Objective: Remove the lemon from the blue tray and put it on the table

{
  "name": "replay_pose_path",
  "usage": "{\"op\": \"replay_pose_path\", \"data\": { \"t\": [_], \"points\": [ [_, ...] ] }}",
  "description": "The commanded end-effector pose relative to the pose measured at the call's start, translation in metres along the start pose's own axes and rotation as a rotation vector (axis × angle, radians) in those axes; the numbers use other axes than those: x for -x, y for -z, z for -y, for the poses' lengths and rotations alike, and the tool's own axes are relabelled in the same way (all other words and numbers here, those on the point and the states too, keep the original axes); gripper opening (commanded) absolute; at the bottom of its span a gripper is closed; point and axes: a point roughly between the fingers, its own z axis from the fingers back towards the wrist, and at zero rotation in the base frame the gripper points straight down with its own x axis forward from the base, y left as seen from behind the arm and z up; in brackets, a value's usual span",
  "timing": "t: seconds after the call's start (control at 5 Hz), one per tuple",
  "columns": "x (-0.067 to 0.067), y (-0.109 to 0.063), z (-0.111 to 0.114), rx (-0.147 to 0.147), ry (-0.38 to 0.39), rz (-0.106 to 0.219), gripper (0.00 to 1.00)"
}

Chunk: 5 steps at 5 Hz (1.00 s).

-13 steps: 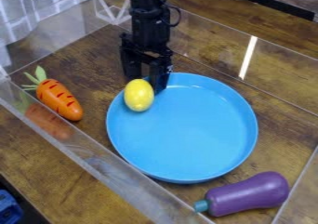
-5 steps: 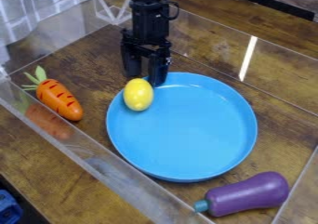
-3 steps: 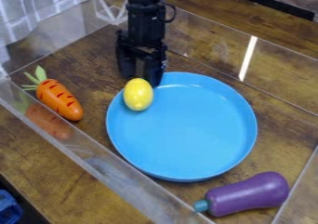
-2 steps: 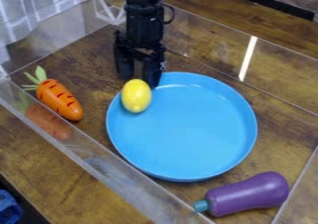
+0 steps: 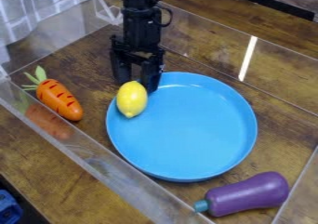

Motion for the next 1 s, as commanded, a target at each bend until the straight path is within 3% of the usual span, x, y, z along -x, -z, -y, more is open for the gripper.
{"op": "replay_pose_path", "data": {
  "t": [0.0, 0.2, 0.4, 0.8],
  "points": [
    [-0.001, -0.008, 0.011, 0.001, 0.000, 0.030, 1.00],
    [-0.001, -0.005, 0.014, 0.006, -0.022, 0.033, 1.00],
    [-0.003, -0.001, 0.017, -0.003, 0.023, 0.022, 1.00],
    [-0.005, 0.005, 0.003, 0.018, -0.104, 0.026, 1.00]
  ]
}}
